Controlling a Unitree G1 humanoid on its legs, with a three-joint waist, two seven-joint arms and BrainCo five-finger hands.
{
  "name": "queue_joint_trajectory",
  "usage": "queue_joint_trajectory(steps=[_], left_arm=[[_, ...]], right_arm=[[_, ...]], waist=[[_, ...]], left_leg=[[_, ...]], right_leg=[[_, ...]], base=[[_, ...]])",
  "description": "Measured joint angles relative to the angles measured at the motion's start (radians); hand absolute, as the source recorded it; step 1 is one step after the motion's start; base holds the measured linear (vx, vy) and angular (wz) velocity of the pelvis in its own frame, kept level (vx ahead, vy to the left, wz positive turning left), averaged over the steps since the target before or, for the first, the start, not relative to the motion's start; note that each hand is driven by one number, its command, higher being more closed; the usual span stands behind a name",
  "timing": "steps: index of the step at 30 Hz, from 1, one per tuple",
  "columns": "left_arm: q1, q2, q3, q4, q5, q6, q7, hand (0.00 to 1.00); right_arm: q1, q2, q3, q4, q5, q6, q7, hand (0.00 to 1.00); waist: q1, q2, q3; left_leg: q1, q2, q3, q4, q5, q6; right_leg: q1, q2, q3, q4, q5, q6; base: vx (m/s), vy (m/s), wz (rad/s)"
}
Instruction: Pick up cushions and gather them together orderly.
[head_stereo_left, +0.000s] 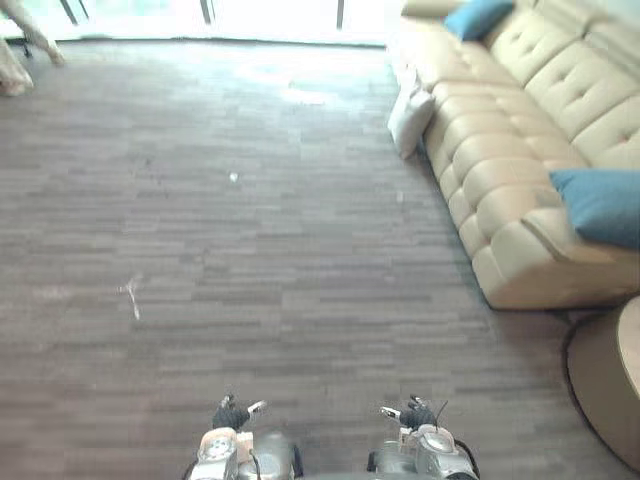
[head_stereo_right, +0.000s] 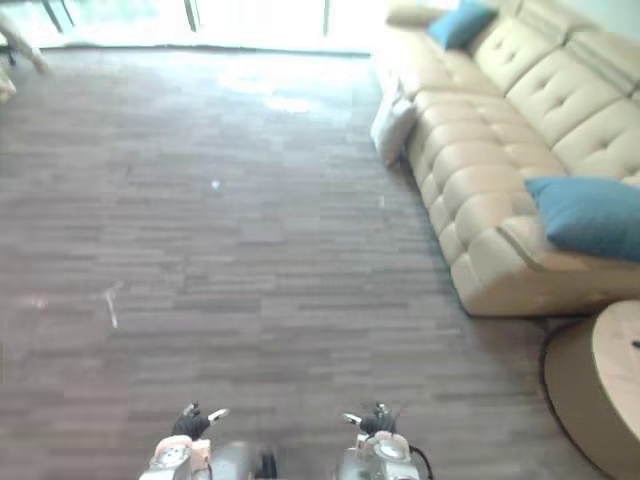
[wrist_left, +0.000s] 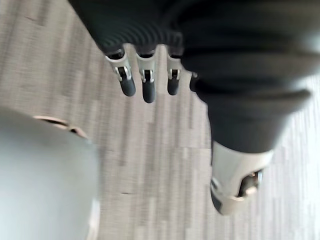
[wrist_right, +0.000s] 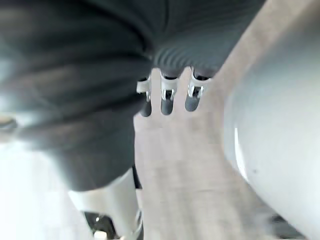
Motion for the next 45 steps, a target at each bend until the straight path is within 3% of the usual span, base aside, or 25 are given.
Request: queue_joint_trajectory(steps=[2,4,5,6,7,10,11,12,14,15,18,21,22,23,25,27,28,29,31,35,38,39,41,43,45], left_arm=[[-0.003,0.0,-0.001,0.017,0.002,0.001,-0.001,0.0],[0.007,0.001,-0.004,0.018,0.003,0.002,-0.001,0.0],[0.015,0.0,-0.003,0.017,0.003,0.002,-0.001,0.0],[0.022,-0.014,-0.001,0.018,0.007,0.003,-0.002,0.0],[0.028,-0.036,0.0,0.018,0.016,0.001,-0.002,0.0],[0.027,-0.071,0.02,0.017,0.021,0.0,-0.002,0.0],[0.024,-0.075,0.042,0.005,0.022,0.001,-0.003,0.0],[0.025,-0.079,0.061,-0.009,0.021,0.0,-0.003,0.0],[0.03,-0.063,0.082,-0.045,0.022,-0.001,-0.001,0.0],[0.032,-0.042,0.077,-0.065,0.018,-0.006,-0.001,0.0],[0.028,-0.034,0.078,-0.105,-0.002,-0.025,-0.002,0.0],[0.03,-0.061,0.094,-0.128,-0.023,-0.033,-0.001,0.0],[0.03,-0.058,0.089,-0.129,-0.025,-0.038,-0.002,0.0],[0.03,-0.058,0.089,-0.13,-0.025,-0.038,-0.002,0.0],[0.026,-0.038,0.089,-0.126,-0.02,-0.037,-0.001,0.0],[0.017,-0.027,0.085,-0.105,-0.019,-0.034,0.001,0.0],[0.002,-0.015,0.068,-0.079,-0.018,-0.022,0.002,0.0],[-0.005,-0.008,0.067,-0.064,-0.017,-0.005,0.003,0.0],[0.006,-0.004,0.046,-0.019,-0.017,0.003,0.007,0.0],[-0.009,0.004,0.005,0.027,0.0,0.005,0.016,0.0],[0.007,0.011,-0.012,0.034,0.001,0.004,0.017,0.0],[0.023,0.017,-0.01,0.022,0.006,0.003,0.017,0.0],[0.031,-0.003,-0.007,0.018,0.024,0.003,0.016,0.0],[0.034,-0.034,0.003,0.015,0.032,0.002,0.016,0.0],[0.037,-0.072,0.048,-0.012,0.032,0.003,0.016,0.0]], right_arm=[[-0.007,-0.009,-0.003,-0.015,0.001,-0.001,0.001,0.0],[-0.006,-0.025,-0.003,-0.012,0.0,0.003,0.001,0.0],[0.0,-0.027,-0.003,-0.013,0.0,0.006,0.001,0.0],[0.011,-0.04,-0.006,-0.019,-0.001,0.009,0.0,0.0],[0.016,-0.053,-0.029,-0.024,0.001,0.009,0.0,0.0],[0.015,-0.071,-0.04,-0.052,-0.001,0.012,0.002,0.0],[0.015,-0.075,-0.036,-0.053,0.0,0.015,0.001,0.0],[0.015,-0.076,-0.031,-0.051,0.001,0.021,0.0,0.0],[0.015,-0.044,-0.022,-0.043,0.004,0.022,-0.003,0.0],[0.014,-0.022,-0.007,-0.03,0.005,0.022,-0.002,0.0],[-0.015,-0.011,0.009,0.035,0.006,0.028,-0.003,0.0],[-0.003,-0.01,0.012,0.035,0.005,0.027,-0.01,0.0],[0.0,-0.001,0.013,0.058,0.005,0.03,-0.011,0.0],[-0.001,0.002,0.013,0.061,0.005,0.03,-0.012,0.0],[0.015,0.018,0.011,0.068,0.002,0.03,-0.012,0.0],[0.011,0.016,0.01,0.069,0.001,0.03,-0.011,0.0],[0.01,0.016,0.009,0.068,0.0,0.028,-0.009,0.0],[0.008,0.014,0.009,0.058,0.0,0.019,-0.008,0.0],[0.007,0.005,0.011,0.022,-0.003,0.008,-0.007,0.0],[-0.005,-0.012,0.005,-0.005,-0.009,-0.001,-0.001,0.0],[-0.002,-0.034,0.001,0.001,-0.02,0.006,-0.001,0.0],[0.016,-0.033,0.0,-0.003,-0.018,0.008,0.0,0.0],[0.017,-0.032,-0.014,-0.02,-0.018,0.004,0.005,0.0],[0.017,-0.053,-0.027,-0.03,-0.022,0.008,0.008,0.0],[0.02,-0.069,-0.025,-0.047,-0.017,0.019,0.003,0.0]], waist=[[-0.013,0.004,0.002],[-0.029,0.002,0.005],[-0.035,0.001,0.005],[-0.048,0.013,0.001],[-0.045,0.046,-0.023],[-0.048,0.104,-0.028],[-0.046,0.119,-0.022],[-0.042,0.131,-0.012],[-0.031,0.103,0.006],[-0.028,0.062,0.005],[0.012,0.042,0.01],[0.04,0.058,0.005],[0.053,0.052,-0.007],[0.054,0.045,-0.009],[0.052,-0.006,-0.03],[0.051,-0.018,-0.025],[0.046,-0.033,-0.015],[0.041,-0.034,-0.004],[0.006,-0.004,0.001],[-0.013,-0.001,-0.001],[-0.045,-0.007,0.004],[-0.047,-0.031,-0.004],[-0.061,-0.003,-0.024],[-0.06,0.056,-0.04],[-0.049,0.114,-0.03]], left_leg=[[0.077,0.016,-0.007,-0.065,-0.003,-0.001],[0.171,0.014,-0.021,-0.125,-0.005,-0.005],[0.199,0.011,-0.034,-0.129,-0.014,-0.022],[0.251,0.018,-0.065,-0.124,-0.031,-0.048],[0.252,0.045,-0.074,-0.087,-0.022,-0.061],[0.121,0.105,-0.127,0.256,0.056,-0.117],[0.0,0.143,-0.148,0.525,0.255,-0.163],[-0.106,0.217,-0.123,0.757,0.3,-0.193],[-0.23,0.279,-0.048,0.927,0.179,-0.146],[-0.312,0.274,0.002,0.882,0.115,-0.12],[-0.463,0.196,0.076,0.471,0.045,-0.074],[-0.528,0.139,0.068,0.042,0.214,-0.095],[-0.532,0.118,0.05,0.084,0.322,-0.067],[-0.532,0.112,0.051,0.088,0.325,-0.062],[-0.525,0.061,0.055,0.172,0.232,0.019],[-0.475,0.042,0.064,0.187,0.18,0.022],[-0.396,0.017,0.068,0.177,0.13,0.022],[-0.3,0.001,0.067,0.154,0.088,0.024],[-0.134,0.0,0.065,0.065,0.05,0.017],[0.056,0.002,0.066,-0.078,0.019,-0.002],[0.19,-0.014,0.038,-0.164,-0.012,-0.057],[0.242,-0.038,0.008,-0.159,-0.032,-0.088],[0.26,-0.007,-0.04,-0.099,-0.038,-0.089],[0.175,0.063,-0.079,0.127,-0.029,-0.097],[-0.058,0.188,-0.103,0.663,0.221,-0.148]], right_leg=[[-0.082,0.052,-0.05,-0.247,0.031,0.006],[-0.093,0.11,-0.066,-0.616,0.175,0.005],[-0.09,0.114,-0.066,-0.662,0.194,-0.001],[-0.089,0.117,-0.038,-0.618,0.304,-0.067],[-0.132,0.111,-0.039,-0.49,0.286,-0.103],[-0.116,0.129,-0.068,-0.372,0.136,-0.11],[-0.056,0.154,-0.065,-0.386,0.089,-0.112],[0.038,0.193,-0.061,-0.436,0.069,-0.115],[0.204,0.215,-0.05,-0.531,0.042,-0.119],[0.301,0.213,-0.038,-0.616,0.043,-0.115],[0.452,0.189,0.009,-0.731,0.053,-0.099],[0.559,0.172,0.04,-0.839,-0.007,-0.012],[0.586,0.152,0.077,-0.843,-0.027,-0.01],[0.586,0.145,0.081,-0.841,-0.03,-0.011],[0.523,0.064,0.147,-0.654,0.011,-0.013],[0.455,0.031,0.172,-0.421,0.07,0.056],[0.35,-0.007,0.196,-0.135,0.151,0.085],[0.271,-0.024,0.19,0.074,0.149,0.073],[0.166,-0.025,0.091,0.153,0.081,0.032],[-0.054,0.009,-0.085,-0.172,0.041,0.011],[-0.098,0.09,-0.102,-0.617,0.194,0.001],[-0.107,0.101,-0.076,-0.619,0.206,-0.056],[-0.142,0.098,-0.042,-0.465,0.28,-0.116],[-0.122,0.122,-0.083,-0.41,0.194,-0.121],[-0.007,0.204,-0.078,-0.443,0.106,-0.143]], base=[[0.66,-0.006,0.27],[0.69,-0.077,0.5],[0.77,-0.122,0.65],[0.96,-0.171,0.48],[0.96,-0.187,0.34],[0.72,-0.178,0.09],[0.74,-0.173,-0.05],[0.72,-0.118,-0.1],[0.77,-0.101,-0.05],[0.68,-0.105,-0.02],[0.64,-0.018,-0.47],[0.67,0.201,-0.76],[0.85,0.348,-0.56],[0.74,0.312,-0.41],[0.72,0.31,-0.09],[0.61,0.274,0.11],[0.64,0.235,0.06],[0.75,0.265,0.0],[0.63,0.146,0.05],[0.66,0.058,0.08],[0.67,-0.046,0.45],[0.8,-0.103,0.56],[0.8,-0.159,0.5],[0.83,-0.225,0.31],[0.89,-0.197,-0.1]])
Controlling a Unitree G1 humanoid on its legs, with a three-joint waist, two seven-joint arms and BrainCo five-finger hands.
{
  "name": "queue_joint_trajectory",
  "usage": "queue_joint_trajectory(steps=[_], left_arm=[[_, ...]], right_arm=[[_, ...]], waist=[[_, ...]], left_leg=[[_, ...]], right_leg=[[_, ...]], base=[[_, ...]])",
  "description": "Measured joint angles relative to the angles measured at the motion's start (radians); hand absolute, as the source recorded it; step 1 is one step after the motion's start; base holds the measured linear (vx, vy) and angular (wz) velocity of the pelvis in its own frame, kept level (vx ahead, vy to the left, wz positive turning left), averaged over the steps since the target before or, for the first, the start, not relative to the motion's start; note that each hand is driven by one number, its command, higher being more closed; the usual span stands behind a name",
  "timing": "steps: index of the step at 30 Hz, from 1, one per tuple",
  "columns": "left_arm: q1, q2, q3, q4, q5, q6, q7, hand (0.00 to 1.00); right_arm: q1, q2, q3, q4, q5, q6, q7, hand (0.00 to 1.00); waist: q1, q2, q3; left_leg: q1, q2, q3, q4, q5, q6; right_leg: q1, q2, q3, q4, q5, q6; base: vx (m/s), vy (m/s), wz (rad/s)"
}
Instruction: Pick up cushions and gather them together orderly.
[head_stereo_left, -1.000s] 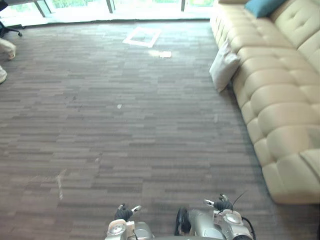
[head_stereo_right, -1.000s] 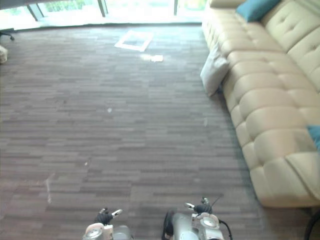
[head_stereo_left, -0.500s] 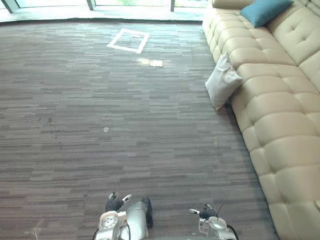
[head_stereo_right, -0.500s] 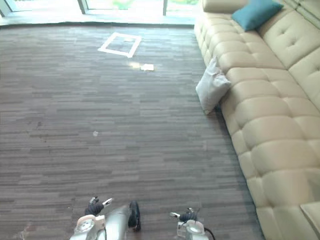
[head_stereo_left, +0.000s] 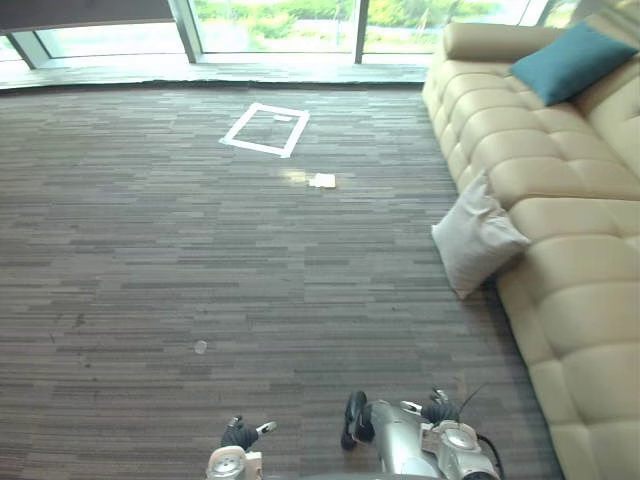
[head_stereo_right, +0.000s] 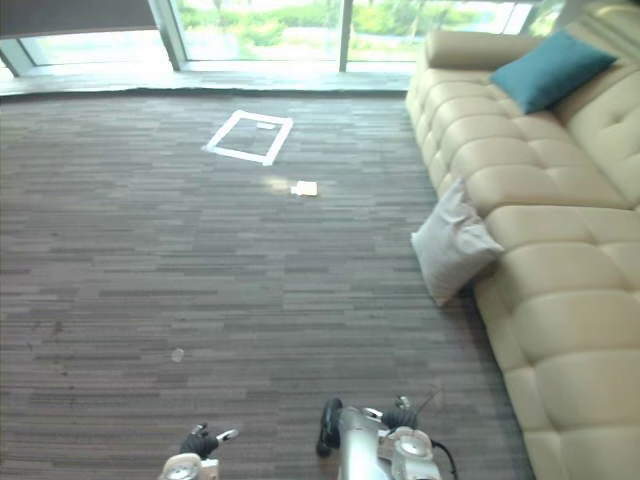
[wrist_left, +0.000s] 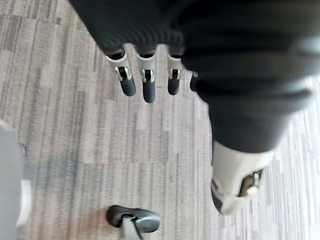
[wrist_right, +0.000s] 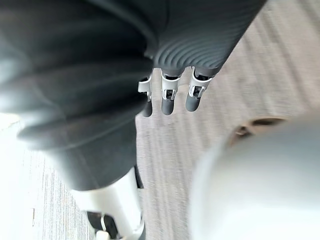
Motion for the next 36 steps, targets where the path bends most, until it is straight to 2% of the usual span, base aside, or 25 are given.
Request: queue_joint_trajectory(steps=[1,2,3,4,6,7,9,10,11,13,15,16,18,20,23,24,26,27,28,29,30,31,32,33,36], left_arm=[[-0.002,0.001,0.002,-0.004,0.0,-0.001,-0.001,0.0],[-0.004,0.016,0.004,-0.018,0.001,-0.001,-0.006,0.0],[-0.004,0.038,0.003,-0.035,-0.001,-0.004,-0.006,0.0],[-0.004,0.052,0.002,-0.055,-0.004,-0.006,-0.006,0.0],[-0.005,0.054,0.005,-0.079,-0.012,-0.015,-0.004,0.0],[-0.007,0.047,0.01,-0.091,-0.02,-0.024,-0.005,0.0],[-0.013,0.039,0.009,-0.101,-0.032,-0.031,-0.006,0.0],[-0.013,0.03,0.002,-0.105,-0.037,-0.032,-0.003,0.0],[-0.01,0.03,0.002,-0.103,-0.04,-0.032,-0.002,0.0],[-0.011,0.043,0.015,-0.102,-0.047,-0.027,0.0,0.0],[-0.017,0.045,0.018,-0.102,-0.051,-0.027,0.002,0.0],[-0.022,0.055,0.022,-0.091,-0.049,-0.02,0.005,0.0],[-0.034,0.059,0.022,-0.06,-0.049,-0.002,0.006,0.0],[-0.032,0.065,0.019,-0.027,-0.049,0.004,0.006,0.0],[-0.031,0.074,0.0,0.003,-0.05,0.006,0.004,0.0],[-0.032,0.074,-0.002,0.005,-0.05,0.007,0.004,0.0],[-0.032,0.075,-0.015,0.014,-0.046,0.012,0.002,0.0],[-0.031,0.085,-0.035,0.024,-0.036,0.015,0.001,0.0],[-0.031,0.088,-0.036,0.027,-0.028,0.017,0.0,0.0],[-0.039,0.073,-0.032,0.039,-0.012,0.02,-0.001,0.0],[-0.033,0.06,-0.029,0.033,-0.003,0.02,-0.001,0.0],[-0.034,0.049,-0.029,0.027,0.006,0.02,0.0,0.0],[-0.033,0.031,-0.02,0.018,0.012,0.021,-0.003,0.0],[-0.031,0.024,0.003,-0.004,0.016,0.019,-0.006,0.0],[-0.025,0.029,0.004,-0.031,0.016,0.018,-0.006,0.0]], right_arm=[[0.0,0.003,0.001,0.0,0.001,0.0,-0.002,0.0],[-0.001,0.018,0.006,0.007,0.005,0.001,-0.004,0.0],[0.0,0.038,0.007,0.016,0.023,0.003,-0.005,0.0],[0.0,0.049,0.008,0.038,0.034,0.003,-0.007,0.0],[0.0,0.057,0.017,0.042,0.05,0.008,-0.009,0.0],[-0.003,0.059,0.016,0.044,0.061,0.008,-0.013,0.0],[0.002,0.063,0.016,0.056,0.062,0.008,-0.015,0.0],[0.007,0.058,0.018,0.063,0.061,0.006,-0.017,0.0],[0.009,0.058,0.022,0.064,0.061,0.005,-0.017,0.0],[0.026,0.092,0.03,0.031,0.061,0.0,-0.026,0.0],[0.03,0.102,0.031,0.027,0.061,-0.003,-0.026,0.0],[0.03,0.107,0.036,0.021,0.059,-0.001,-0.023,0.0],[0.033,0.106,0.035,-0.009,0.057,-0.003,-0.022,0.0],[0.037,0.107,0.045,-0.038,0.048,-0.008,-0.017,0.0],[0.025,0.102,0.047,-0.034,0.019,-0.013,-0.012,0.0],[0.022,0.101,0.046,-0.033,0.019,-0.013,-0.011,0.0],[0.012,0.091,0.046,-0.035,0.019,-0.012,-0.006,0.0],[0.015,0.085,0.045,-0.034,0.019,-0.012,-0.005,0.0],[0.023,0.083,0.044,-0.034,0.019,-0.012,-0.004,0.0],[0.025,0.069,0.029,-0.039,0.019,-0.012,-0.003,0.0],[0.025,0.057,0.022,-0.038,0.02,-0.007,-0.007,0.0],[0.03,0.049,0.021,-0.043,0.02,-0.007,-0.006,0.0],[0.029,0.041,0.022,-0.049,0.02,-0.006,-0.007,0.0],[0.028,0.043,0.026,-0.048,0.021,-0.005,-0.012,0.0],[0.03,0.062,0.032,-0.039,0.025,-0.001,-0.014,0.0]], waist=[[0.001,0.002,0.004],[0.004,-0.017,0.021],[0.008,-0.051,0.032],[0.013,-0.079,0.028],[0.024,-0.097,0.033],[0.039,-0.093,0.034],[0.056,-0.095,0.035],[0.07,-0.077,0.034],[0.074,-0.076,0.032],[0.064,-0.116,0.01],[0.085,-0.13,0.011],[0.09,-0.149,0.019],[0.08,-0.146,0.029],[0.057,-0.135,0.033],[0.053,-0.132,0.032],[0.052,-0.131,0.033],[0.043,-0.127,0.036],[0.036,-0.132,0.032],[0.033,-0.141,0.027],[0.029,-0.12,0.025],[0.03,-0.088,0.012],[0.012,-0.081,0.013],[0.009,-0.053,0.02],[0.014,-0.043,0.02],[0.03,-0.063,0.028]], left_leg=[[-0.032,0.028,0.017,0.076,-0.019,0.005],[-0.108,0.072,0.051,0.204,-0.084,0.004],[-0.173,0.072,0.079,0.217,-0.133,0.018],[-0.248,0.058,0.11,0.169,-0.173,0.034],[-0.342,0.022,0.125,0.023,-0.207,0.064],[-0.393,-0.026,0.092,-0.163,-0.207,0.067],[-0.432,-0.089,0.008,-0.376,-0.17,0.051],[-0.443,-0.123,-0.083,-0.571,-0.013,0.019],[-0.436,-0.128,-0.09,-0.552,0.044,0.023],[-0.438,-0.13,-0.03,-0.43,-0.051,0.083],[-0.414,-0.115,0.027,-0.395,-0.096,0.099],[-0.334,-0.123,0.091,-0.394,-0.156,0.119],[-0.241,-0.128,0.114,-0.405,-0.207,0.127],[-0.12,-0.12,0.153,-0.462,-0.238,0.123],[0.028,-0.102,0.25,-0.612,-0.225,0.096],[0.044,-0.101,0.263,-0.627,-0.221,0.089],[0.107,-0.097,0.3,-0.674,-0.213,0.065],[0.142,-0.109,0.31,-0.688,-0.222,0.036],[0.153,-0.119,0.31,-0.689,-0.227,0.027],[0.193,-0.11,0.308,-0.673,-0.249,-0.007],[0.179,-0.076,0.305,-0.61,-0.245,-0.018],[0.144,-0.055,0.281,-0.5,-0.234,-0.033],[0.052,0.019,0.218,-0.233,-0.181,-0.018],[-0.036,0.069,0.175,-0.025,-0.188,-0.011],[-0.144,0.093,0.149,0.087,-0.226,-0.004]], right_leg=[[0.033,0.015,0.002,-0.013,-0.012,-0.005],[0.134,0.035,0.022,-0.059,-0.036,-0.011],[0.226,0.036,0.048,-0.118,-0.043,-0.014],[0.301,0.034,0.079,-0.184,-0.04,-0.008],[0.376,0.028,0.114,-0.25,-0.037,-0.004],[0.413,0.02,0.149,-0.274,-0.039,0.0],[0.438,-0.005,0.196,-0.274,-0.065,0.037],[0.472,-0.007,0.267,-0.273,-0.123,0.085],[0.486,-0.011,0.289,-0.269,-0.144,0.097],[0.451,-0.069,0.349,-0.152,-0.166,0.117],[0.38,-0.088,0.357,0.025,-0.161,0.126],[0.247,-0.157,0.321,0.327,-0.107,0.181],[0.192,-0.212,0.237,0.501,-0.116,0.171],[0.131,-0.253,0.099,0.545,-0.131,0.159],[0.026,-0.261,-0.127,0.301,-0.141,0.135],[0.015,-0.253,-0.151,0.268,-0.134,0.129],[-0.034,-0.191,-0.196,0.101,-0.064,0.098],[-0.034,-0.14,-0.185,-0.025,0.048,0.061],[-0.031,-0.138,-0.18,-0.048,0.095,0.037],[-0.02,-0.127,-0.184,-0.013,0.071,-0.059],[-0.015,-0.11,-0.184,0.002,0.04,-0.065],[0.009,-0.099,-0.183,-0.003,0.002,-0.047],[0.06,-0.063,-0.175,-0.024,-0.023,-0.048],[0.109,-0.027,-0.15,-0.043,-0.043,-0.049],[0.201,-0.007,-0.099,-0.078,-0.071,-0.041]], base=[[0.75,-0.1,-0.43],[0.73,-0.094,-0.37],[0.85,-0.125,-0.44],[0.68,-0.096,-0.42],[0.5,-0.02,-0.6],[0.57,0.095,-0.91],[0.61,0.205,-1.07],[0.56,0.282,-1.15],[0.68,0.359,-1.35],[0.58,0.319,-0.94],[0.47,0.261,-0.99],[0.48,0.269,-1.03],[0.46,0.224,-0.59],[0.45,0.13,-0.34],[0.44,0.081,-0.48],[0.38,0.047,-0.5],[0.55,-0.013,-0.61],[0.62,-0.058,-0.48],[0.56,-0.094,-0.4],[0.45,-0.053,-0.35],[0.54,-0.098,-0.27],[0.48,-0.109,-0.21],[0.61,-0.147,-0.3],[0.41,-0.084,-0.45],[0.36,-0.053,-0.66]])
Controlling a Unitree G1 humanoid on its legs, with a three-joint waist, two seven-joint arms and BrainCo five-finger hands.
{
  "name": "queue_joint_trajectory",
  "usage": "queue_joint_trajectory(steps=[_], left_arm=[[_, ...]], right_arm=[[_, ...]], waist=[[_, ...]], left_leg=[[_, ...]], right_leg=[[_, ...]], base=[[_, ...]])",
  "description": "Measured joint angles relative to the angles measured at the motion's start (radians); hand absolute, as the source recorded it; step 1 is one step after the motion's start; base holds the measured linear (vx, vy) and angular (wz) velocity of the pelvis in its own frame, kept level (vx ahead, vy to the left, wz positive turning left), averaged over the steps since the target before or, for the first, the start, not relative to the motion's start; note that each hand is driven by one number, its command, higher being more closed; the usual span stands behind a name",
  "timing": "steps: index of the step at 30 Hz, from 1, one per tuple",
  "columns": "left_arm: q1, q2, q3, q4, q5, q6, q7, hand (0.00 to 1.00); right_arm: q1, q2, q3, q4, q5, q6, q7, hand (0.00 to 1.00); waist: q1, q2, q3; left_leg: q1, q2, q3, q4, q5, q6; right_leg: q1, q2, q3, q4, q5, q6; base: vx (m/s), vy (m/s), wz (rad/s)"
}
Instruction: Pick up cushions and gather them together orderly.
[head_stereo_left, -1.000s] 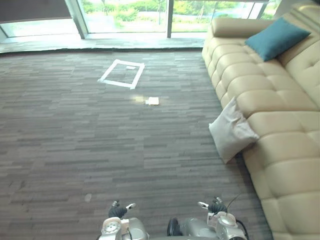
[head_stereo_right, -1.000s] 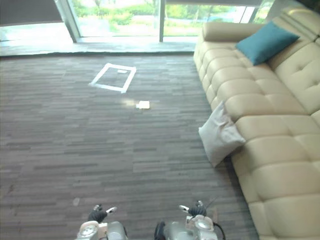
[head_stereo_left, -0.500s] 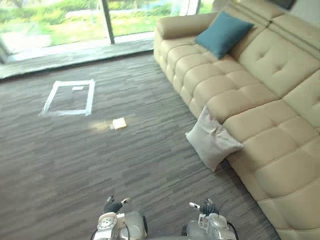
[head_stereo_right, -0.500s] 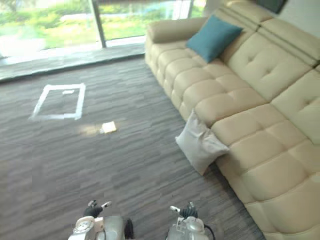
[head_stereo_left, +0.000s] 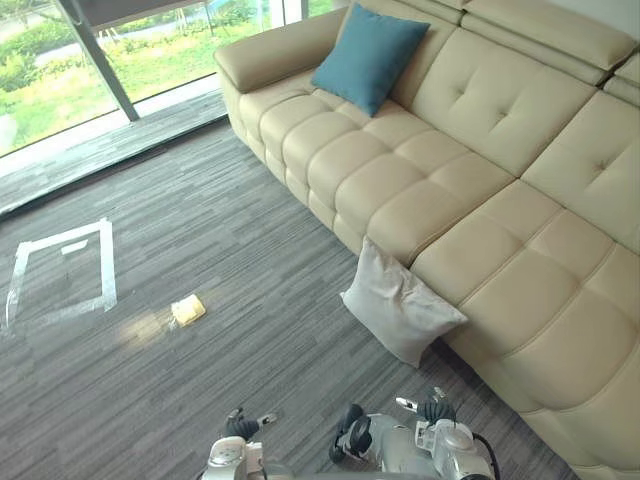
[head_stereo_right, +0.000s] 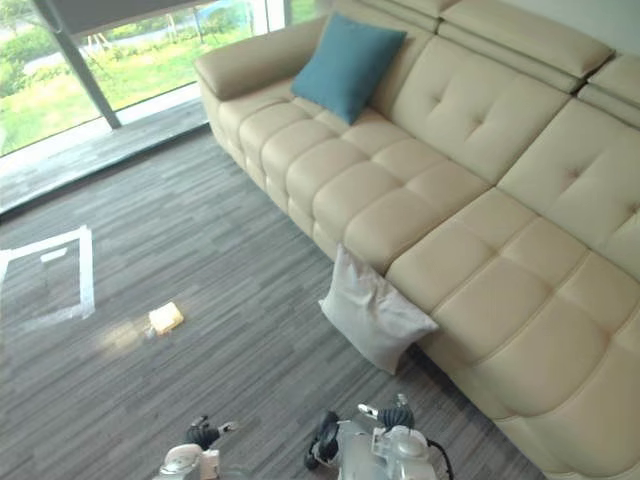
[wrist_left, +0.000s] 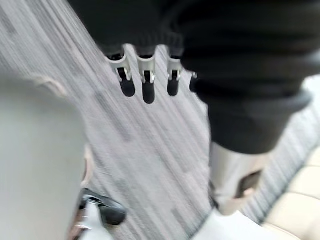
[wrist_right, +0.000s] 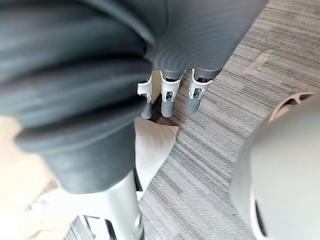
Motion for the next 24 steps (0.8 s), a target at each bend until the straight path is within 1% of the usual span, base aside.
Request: queue_joint_trajectory(steps=[1,2,3,4,5,6,7,8,9,10,11,12,13,14,15,16,17,18,20,21,22,23,24], left_arm=[[0.005,0.002,0.001,-0.023,-0.008,-0.001,0.002,0.0],[0.006,0.001,0.001,-0.026,-0.01,-0.002,0.003,0.0],[0.007,-0.006,0.006,-0.035,-0.014,-0.005,0.007,0.0],[0.008,-0.014,0.013,-0.043,-0.022,-0.011,0.01,0.0],[0.01,-0.019,0.024,-0.049,-0.029,-0.016,0.011,0.0],[0.013,-0.024,0.035,-0.054,-0.034,-0.021,0.012,0.0],[0.014,-0.024,0.037,-0.054,-0.038,-0.022,0.011,0.0],[0.019,-0.025,0.038,-0.054,-0.048,-0.023,0.012,0.0],[0.023,-0.021,0.048,-0.053,-0.047,-0.023,0.011,0.0],[0.025,-0.011,0.049,-0.048,-0.047,-0.022,0.011,0.0],[0.028,0.003,0.049,-0.038,-0.047,-0.023,0.011,0.0],[0.029,0.009,0.05,-0.033,-0.047,-0.021,0.011,0.0],[0.029,0.012,0.05,-0.029,-0.047,-0.021,0.011,0.0],[0.026,0.017,0.05,-0.014,-0.047,-0.019,0.011,0.0],[0.024,0.018,0.048,-0.003,-0.047,-0.017,0.011,0.0],[0.024,0.018,0.046,0.002,-0.047,-0.017,0.011,0.0],[0.024,0.02,0.041,0.02,-0.046,-0.017,0.01,0.0],[0.024,0.022,0.031,0.033,-0.046,-0.018,0.01,0.0],[0.023,0.027,0.022,0.041,-0.046,-0.018,0.009,0.0],[0.021,0.037,-0.006,0.046,-0.045,-0.018,0.008,0.0],[0.019,0.04,-0.014,0.051,-0.045,-0.018,0.007,0.0],[0.016,0.05,-0.031,0.059,-0.045,-0.019,0.005,0.0],[0.003,0.056,-0.045,0.068,-0.04,-0.019,0.002,0.0]], right_arm=[[0.01,0.009,-0.004,0.0,0.018,0.001,-0.002,0.0],[0.012,0.01,-0.004,0.0,0.018,0.001,-0.002,0.0],[0.014,0.01,-0.004,0.0,0.019,0.002,-0.004,0.0],[0.014,0.014,-0.004,0.0,0.027,0.004,-0.008,0.0],[0.014,0.02,-0.001,0.002,0.035,0.004,-0.011,0.0],[0.012,0.028,0.011,0.006,0.035,0.004,-0.015,0.0],[0.012,0.028,0.017,0.008,0.036,0.004,-0.017,0.0],[0.012,0.027,0.04,0.01,0.036,0.004,-0.02,0.0],[0.016,0.034,0.045,0.012,0.036,0.005,-0.021,0.0],[0.023,0.041,0.045,0.01,0.035,0.004,-0.021,0.0],[0.035,0.053,0.058,0.013,0.035,0.005,-0.018,0.0],[0.041,0.053,0.06,0.019,0.035,0.006,-0.018,0.0],[0.042,0.053,0.06,0.022,0.035,0.006,-0.019,0.0],[0.04,0.054,0.061,0.024,0.033,0.006,-0.018,0.0],[0.04,0.053,0.06,0.022,0.033,0.004,-0.017,0.0],[0.039,0.052,0.059,0.022,0.033,0.004,-0.017,0.0],[0.04,0.044,0.059,0.024,0.032,0.001,-0.012,0.0],[0.039,0.044,0.059,0.03,0.03,-0.001,-0.01,0.0],[0.035,0.044,0.059,0.033,0.011,-0.002,-0.009,0.0],[0.027,0.044,0.044,0.037,-0.007,-0.002,-0.009,0.0],[0.025,0.044,0.041,0.037,-0.007,-0.002,-0.009,0.0],[0.023,0.043,0.041,0.04,-0.008,-0.002,-0.01,0.0],[0.014,0.028,0.033,0.045,-0.009,-0.002,-0.009,0.0]], waist=[[0.009,-0.013,-0.005],[0.013,-0.018,-0.005],[0.021,-0.014,-0.007],[0.031,-0.012,-0.008],[0.038,-0.012,-0.008],[0.042,-0.013,-0.008],[0.041,-0.013,-0.008],[0.041,-0.013,-0.011],[0.04,-0.02,-0.022],[0.04,-0.039,-0.033],[0.043,-0.06,-0.057],[0.048,-0.066,-0.068],[0.049,-0.073,-0.073],[0.051,-0.077,-0.075],[0.05,-0.071,-0.071],[0.05,-0.068,-0.07],[0.047,-0.065,-0.07],[0.041,-0.061,-0.071],[0.035,-0.061,-0.072],[0.03,-0.061,-0.072],[0.028,-0.061,-0.072],[0.026,-0.068,-0.072],[0.021,-0.065,-0.068]], left_leg=[[-0.077,-0.014,-0.004,-0.081,-0.017,0.019],[-0.096,-0.021,-0.01,-0.112,-0.021,0.025],[-0.128,-0.041,-0.037,-0.18,-0.026,0.026],[-0.176,-0.09,-0.109,-0.297,-0.025,0.025],[-0.194,-0.125,-0.177,-0.365,-0.023,0.022],[-0.202,-0.164,-0.264,-0.455,-0.012,0.012],[-0.2,-0.177,-0.293,-0.491,0.002,0.014],[-0.193,-0.192,-0.328,-0.531,0.076,0.025],[-0.163,-0.194,-0.296,-0.528,0.11,0.025],[-0.153,-0.193,-0.257,-0.53,0.095,0.035],[-0.144,-0.19,-0.191,-0.53,0.076,0.041],[-0.132,-0.187,-0.152,-0.534,0.063,0.051],[-0.124,-0.188,-0.137,-0.539,0.06,0.057],[-0.083,-0.185,-0.088,-0.566,0.056,0.063],[-0.021,-0.185,-0.046,-0.605,0.055,0.067],[0.0,-0.186,-0.037,-0.616,0.054,0.069],[0.062,-0.184,-0.008,-0.651,0.053,0.07],[0.098,-0.175,0.013,-0.687,0.053,0.07],[0.127,-0.167,0.025,-0.718,0.055,0.067],[0.143,-0.157,0.044,-0.75,0.063,0.052],[0.144,-0.155,0.047,-0.754,0.066,0.048],[0.145,-0.162,0.052,-0.756,0.07,0.041],[0.153,-0.163,0.037,-0.771,0.068,0.022]], right_leg=[[0.04,0.001,0.045,-0.027,-0.006,0.014],[0.045,0.001,0.058,-0.03,-0.008,0.019],[0.058,0.001,0.084,-0.037,-0.011,0.027],[0.073,0.001,0.134,-0.04,-0.019,0.042],[0.08,0.0,0.168,-0.038,-0.025,0.053],[0.086,0.0,0.215,-0.035,-0.034,0.068],[0.084,0.001,0.233,-0.031,-0.04,0.079],[0.084,0.001,0.282,-0.012,-0.057,0.105],[0.086,-0.001,0.351,-0.003,-0.071,0.13],[0.085,-0.01,0.383,-0.01,-0.072,0.142],[0.068,-0.025,0.431,-0.011,-0.073,0.164],[0.06,-0.039,0.437,0.002,-0.067,0.18],[0.052,-0.047,0.428,0.014,-0.061,0.19],[0.028,-0.074,0.373,0.075,-0.042,0.223],[0.0,-0.117,0.28,0.175,-0.03,0.233],[-0.007,-0.135,0.245,0.205,-0.034,0.231],[-0.004,-0.189,0.15,0.275,-0.048,0.206],[0.0,-0.222,0.083,0.284,-0.058,0.189],[-0.012,-0.234,0.048,0.252,-0.058,0.192],[-0.045,-0.226,0.042,0.16,-0.047,0.206],[-0.053,-0.22,0.045,0.129,-0.035,0.213],[-0.053,-0.206,0.052,0.032,0.03,0.206],[-0.044,-0.187,0.076,-0.014,0.101,0.18]], base=[[0.26,-0.02,-0.63],[0.32,-0.007,-0.77],[0.31,0.102,-0.79],[0.3,0.137,-0.99],[0.35,0.213,-1.24],[0.23,0.189,-0.99],[0.27,0.262,-1.17],[0.33,0.382,-1.29],[0.33,0.378,-1.43],[0.34,0.373,-1.43],[0.28,0.276,-1.19],[0.22,0.22,-1.04],[0.22,0.204,-0.94],[0.19,0.195,-0.98],[0.23,0.223,-0.91],[0.19,0.179,-0.74],[0.14,0.1,-0.5],[0.11,0.075,-0.44],[0.12,-0.03,-0.33],[0.15,-0.087,-0.39],[0.19,-0.161,-0.35],[0.13,-0.153,-0.2],[0.17,-0.215,-0.23]])
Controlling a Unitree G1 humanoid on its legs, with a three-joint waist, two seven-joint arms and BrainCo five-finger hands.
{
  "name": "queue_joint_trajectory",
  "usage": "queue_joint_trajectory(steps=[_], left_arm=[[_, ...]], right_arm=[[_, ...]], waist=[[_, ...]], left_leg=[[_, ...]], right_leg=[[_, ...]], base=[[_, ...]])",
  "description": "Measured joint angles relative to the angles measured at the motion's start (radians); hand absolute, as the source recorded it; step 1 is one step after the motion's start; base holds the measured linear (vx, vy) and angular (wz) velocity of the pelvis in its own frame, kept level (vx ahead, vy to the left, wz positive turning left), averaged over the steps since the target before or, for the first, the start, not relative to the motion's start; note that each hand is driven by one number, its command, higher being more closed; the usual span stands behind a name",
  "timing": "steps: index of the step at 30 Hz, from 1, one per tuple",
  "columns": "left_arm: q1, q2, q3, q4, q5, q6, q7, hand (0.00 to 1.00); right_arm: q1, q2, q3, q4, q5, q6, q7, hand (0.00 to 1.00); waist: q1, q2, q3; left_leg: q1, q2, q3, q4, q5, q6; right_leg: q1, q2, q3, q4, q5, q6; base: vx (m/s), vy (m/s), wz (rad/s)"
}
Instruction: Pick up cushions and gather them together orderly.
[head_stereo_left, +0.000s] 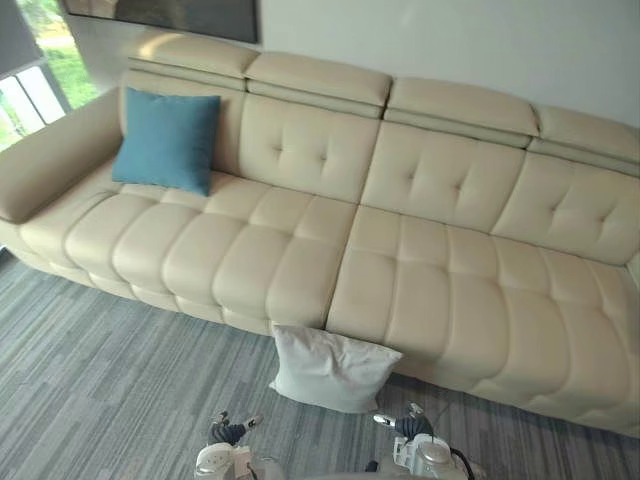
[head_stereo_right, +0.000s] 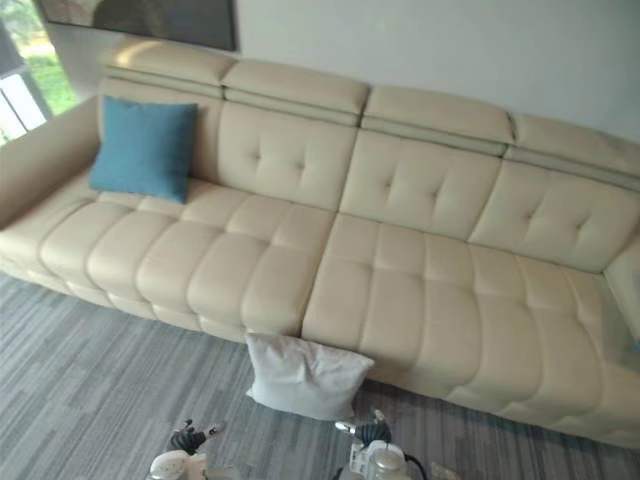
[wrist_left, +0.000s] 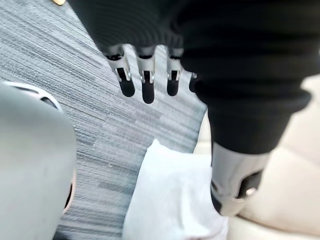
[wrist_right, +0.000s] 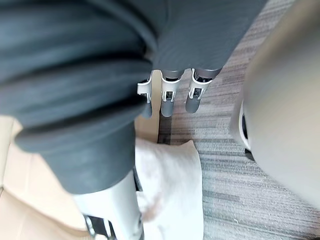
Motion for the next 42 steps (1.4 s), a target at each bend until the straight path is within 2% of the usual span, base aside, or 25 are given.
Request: queue_joint_trajectory(steps=[1,4,5,6,7,9,11,13,14,15,16,20,22,27,29,31,32,33,36,42], left_arm=[[-0.006,-0.018,0.0,0.014,0.01,0.002,-0.002,0.0],[-0.007,-0.043,0.002,0.011,0.032,0.001,-0.002,0.0],[-0.011,-0.046,0.004,0.008,0.033,0.001,-0.007,0.0],[-0.01,-0.044,0.006,-0.014,0.034,0.001,-0.013,0.0],[-0.005,-0.051,0.012,-0.031,0.033,0.001,-0.013,0.0],[0.007,-0.054,0.012,-0.049,0.034,-0.002,-0.013,0.0],[0.012,-0.058,0.012,-0.062,0.033,-0.003,-0.013,0.0],[0.012,-0.058,0.011,-0.065,0.033,-0.002,-0.011,0.0],[0.012,-0.041,0.012,-0.064,0.033,-0.002,-0.012,0.0],[0.013,-0.034,0.011,-0.062,0.033,-0.002,-0.011,0.0],[0.012,-0.032,0.011,-0.061,0.033,-0.002,-0.011,0.0],[0.002,-0.025,0.011,-0.046,0.033,-0.001,-0.011,0.0],[0.001,-0.025,0.011,-0.028,0.033,-0.001,-0.011,0.0],[0.001,-0.032,0.011,-0.029,0.012,0.0,-0.005,0.0],[-0.017,-0.031,0.011,-0.044,-0.019,-0.001,0.019,0.0],[-0.067,-0.025,0.011,-0.069,-0.054,-0.001,0.052,0.0],[-0.079,-0.023,0.011,-0.076,-0.059,-0.002,0.056,0.0],[-0.113,-0.017,0.012,-0.092,-0.078,-0.002,0.074,0.0],[-0.191,-0.008,0.032,-0.113,-0.109,-0.004,0.113,0.0],[-0.34,0.0,0.104,-0.199,-0.165,-0.01,0.165,0.0]], right_arm=[[-0.002,-0.014,-0.003,0.003,0.0,0.001,-0.001,0.0],[-0.006,-0.027,-0.041,0.0,0.002,0.001,-0.003,0.0],[-0.007,-0.027,-0.043,-0.001,0.002,0.001,-0.005,0.0],[-0.003,-0.028,-0.042,-0.002,0.003,0.001,-0.006,0.0],[-0.002,-0.032,-0.042,-0.002,0.003,0.002,-0.011,0.0],[-0.001,-0.035,-0.04,0.0,0.004,0.003,-0.013,0.0],[-0.002,-0.034,-0.042,0.0,0.005,0.002,-0.014,0.0],[-0.002,-0.034,-0.042,0.0,0.006,0.002,-0.016,0.0],[0.004,-0.024,-0.041,0.001,0.005,0.003,-0.02,0.0],[0.008,-0.017,-0.041,-0.001,0.005,0.002,-0.021,0.0],[0.01,-0.015,-0.041,-0.001,0.005,0.002,-0.022,0.0],[0.018,-0.005,-0.041,-0.001,0.005,0.002,-0.023,0.0],[0.019,-0.005,-0.041,-0.001,0.006,0.001,-0.025,0.0],[0.014,-0.015,-0.038,-0.001,0.029,0.0,-0.033,0.0],[-0.011,-0.029,-0.036,-0.001,0.06,-0.001,-0.049,0.0],[-0.051,-0.052,-0.037,-0.006,0.096,-0.004,-0.072,0.0],[-0.06,-0.056,-0.038,-0.01,0.102,-0.003,-0.075,0.0],[-0.087,-0.068,-0.038,-0.017,0.123,-0.004,-0.09,0.0],[-0.16,-0.096,-0.039,-0.036,0.16,-0.005,-0.124,0.0],[-0.307,-0.097,-0.039,-0.12,0.181,-0.012,-0.186,0.0]], waist=[[0.0,0.03,-0.002],[0.0,0.064,0.003],[-0.001,0.059,0.015],[0.0,0.045,0.023],[0.006,0.056,0.025],[0.012,0.064,0.026],[0.011,0.06,0.028],[0.012,0.058,0.03],[0.015,0.044,0.021],[0.013,0.028,0.011],[0.01,0.016,0.005],[0.016,0.008,-0.001],[0.013,0.013,-0.001],[0.02,0.025,0.007],[0.023,0.029,0.045],[0.029,0.029,0.121],[0.029,0.028,0.138],[0.033,0.019,0.175],[0.037,0.018,0.256],[0.03,0.001,0.357]], left_leg=[[0.013,0.015,-0.01,-0.019,0.008,-0.008],[0.021,0.042,-0.009,-0.002,0.01,-0.011],[-0.001,0.06,-0.019,0.083,0.009,-0.011],[-0.065,0.09,-0.057,0.25,0.009,-0.011],[-0.119,0.12,-0.093,0.386,0.007,-0.016],[-0.153,0.141,-0.122,0.467,-0.009,-0.027],[-0.187,0.121,-0.132,0.429,-0.045,-0.028],[-0.188,0.083,-0.162,0.276,-0.045,-0.012],[-0.16,0.029,-0.173,0.172,-0.021,-0.02],[-0.151,0.015,-0.169,0.151,-0.014,-0.012],[-0.149,0.009,-0.165,0.142,-0.012,-0.008],[-0.124,-0.016,-0.126,0.131,-0.012,-0.003],[-0.077,-0.028,-0.108,0.097,-0.013,-0.003],[-0.089,-0.023,-0.1,0.089,-0.013,-0.003],[-0.153,-0.017,-0.115,0.126,-0.013,-0.002],[-0.269,-0.007,-0.141,0.217,-0.021,0.009],[-0.294,-0.007,-0.145,0.236,-0.025,0.013],[-0.372,-0.003,-0.151,0.295,-0.045,0.014],[-0.531,0.018,-0.181,0.429,-0.08,0.019],[-0.774,0.024,-0.22,0.576,-0.082,0.023]], right_leg=[[0.01,0.024,0.005,-0.013,-0.007,-0.006],[0.016,0.05,0.003,-0.017,-0.039,-0.012],[0.034,0.052,-0.001,-0.01,-0.06,-0.013],[0.062,0.057,-0.005,-0.005,-0.08,-0.017],[0.087,0.071,-0.005,-0.005,-0.093,-0.021],[0.106,0.082,0.003,-0.005,-0.102,-0.029],[0.112,0.084,0.028,-0.009,-0.104,-0.03],[0.112,0.081,0.06,-0.008,-0.101,-0.018],[0.096,0.065,0.1,-0.007,-0.099,0.02],[0.097,0.057,0.101,-0.024,-0.092,0.03],[0.099,0.053,0.103,-0.037,-0.085,0.037],[0.136,0.041,0.131,-0.113,-0.042,0.053],[0.166,0.034,0.145,-0.133,-0.039,0.057],[0.14,0.04,0.141,-0.118,-0.04,0.058],[0.051,0.032,0.135,-0.024,-0.056,0.055],[-0.053,0.022,0.128,0.071,-0.074,0.049],[-0.075,0.017,0.127,0.091,-0.083,0.049],[-0.147,0.01,0.128,0.146,-0.114,0.043],[-0.29,0.007,0.132,0.259,-0.145,0.033],[-0.524,-0.019,0.132,0.416,-0.161,0.01]], base=[[0.18,-0.22,-0.23],[0.14,-0.17,-0.07],[0.08,-0.189,0.16],[0.08,-0.192,0.16],[0.07,-0.154,0.06],[0.08,-0.028,-0.25],[0.13,0.07,-0.48],[0.11,0.158,-0.48],[0.09,0.16,-0.27],[0.1,0.138,-0.22],[0.12,0.122,-0.09],[0.13,0.126,-0.23],[0.09,0.094,-0.23],[0.01,0.002,-0.04],[-0.1,-0.033,0.07],[-0.16,-0.061,0.21],[-0.22,-0.076,0.19],[-0.19,-0.058,0.08],[-0.25,-0.04,0.02],[-0.17,-0.015,0.06]])
